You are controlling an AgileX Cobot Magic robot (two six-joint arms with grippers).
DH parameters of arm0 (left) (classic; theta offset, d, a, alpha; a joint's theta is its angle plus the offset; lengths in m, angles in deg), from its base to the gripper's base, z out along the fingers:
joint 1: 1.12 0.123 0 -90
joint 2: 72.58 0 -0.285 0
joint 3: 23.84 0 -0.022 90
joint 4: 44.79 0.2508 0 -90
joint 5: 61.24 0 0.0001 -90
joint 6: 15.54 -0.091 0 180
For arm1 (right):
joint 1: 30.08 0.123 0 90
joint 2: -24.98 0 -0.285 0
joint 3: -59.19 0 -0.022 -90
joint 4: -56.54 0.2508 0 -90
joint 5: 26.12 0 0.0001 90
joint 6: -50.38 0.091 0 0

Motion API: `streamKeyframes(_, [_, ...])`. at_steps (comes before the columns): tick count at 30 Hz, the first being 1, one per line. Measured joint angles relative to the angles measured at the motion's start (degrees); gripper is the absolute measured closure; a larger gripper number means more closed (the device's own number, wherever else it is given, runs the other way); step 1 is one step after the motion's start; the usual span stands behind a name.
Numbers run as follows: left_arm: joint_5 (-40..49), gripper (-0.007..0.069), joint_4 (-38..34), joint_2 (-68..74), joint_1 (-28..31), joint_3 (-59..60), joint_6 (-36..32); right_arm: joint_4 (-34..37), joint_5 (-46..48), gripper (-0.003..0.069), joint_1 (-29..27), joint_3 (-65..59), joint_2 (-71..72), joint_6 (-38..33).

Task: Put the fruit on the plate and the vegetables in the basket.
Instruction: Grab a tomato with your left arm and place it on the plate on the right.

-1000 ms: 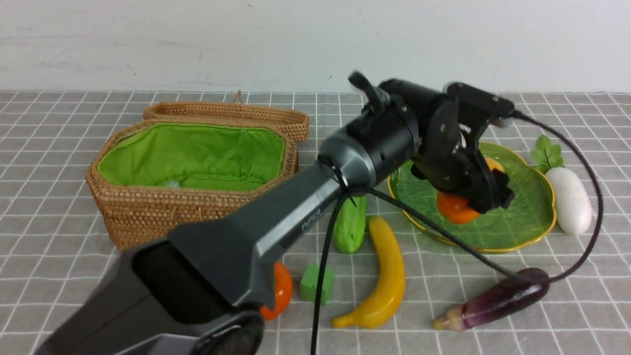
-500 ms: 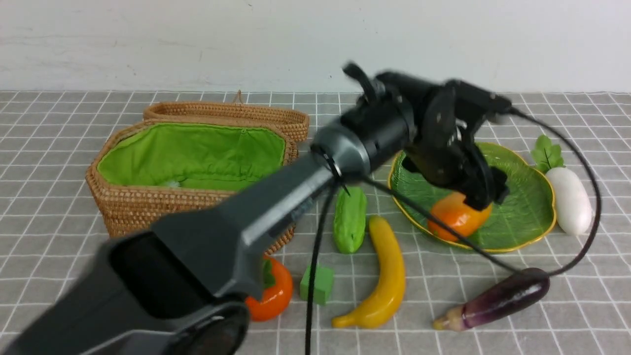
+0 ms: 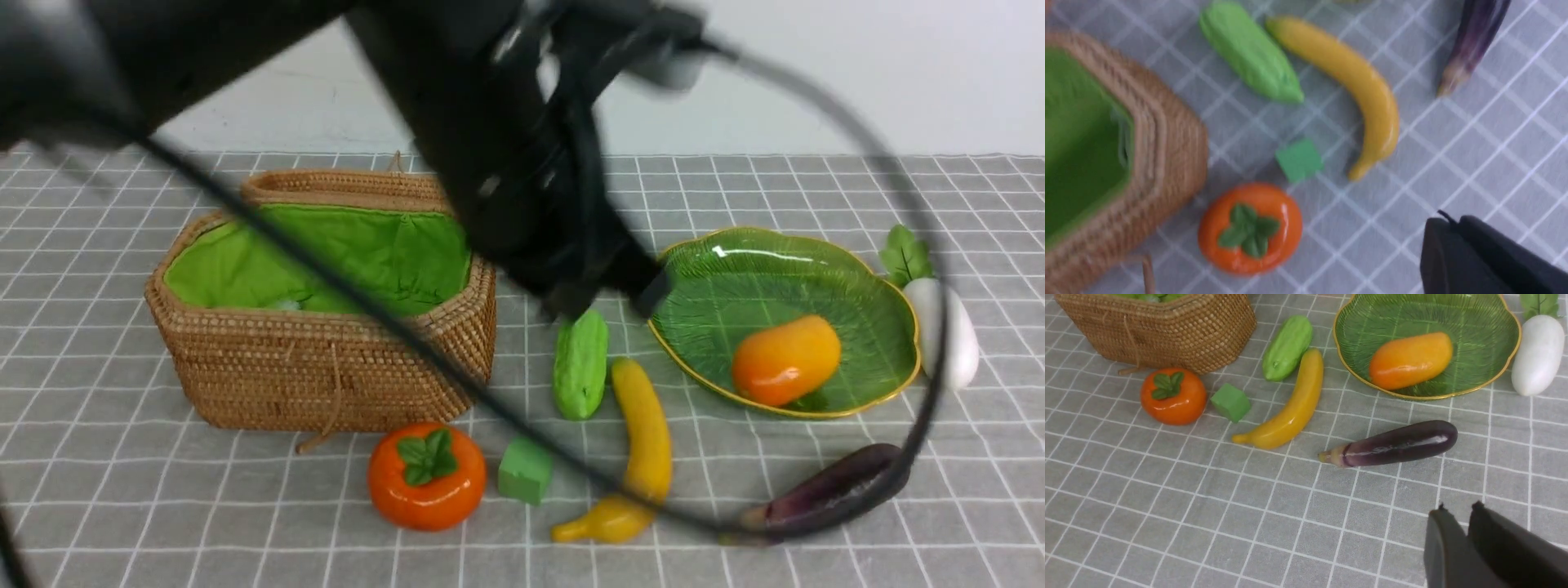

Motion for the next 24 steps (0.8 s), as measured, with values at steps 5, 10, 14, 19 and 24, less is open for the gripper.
streamKeyframes(5, [-4.91,0.0636,3.01,-2.74,0.0,19.15,1.72,0.0,0.0,0.056,0.0,0.0,0.0,-0.17])
streamKeyframes(10, [-17.68,0.0505,10.31,-3.21,0.0,30.0,5.75,0.0,-0.46,0.0557,0.0,-0.92,0.0,-0.17])
streamKeyframes(14, [-24.41,0.0368,14.28,-3.21,0.0,33.07,9.01,0.19,-0.92,0.0557,0.0,-3.04,0.0,-0.19])
streamKeyframes(19, [-29.64,0.0147,18.64,-2.17,0.0,34.35,13.39,1.37,-2.55,0.0557,0.0,-5.47,0.0,-0.19])
streamKeyframes(24, [-31.3,0.0057,22.79,3.35,0.0,34.39,18.08,2.69,-4.71,0.0557,0.0,-5.81,0.0,-1.18])
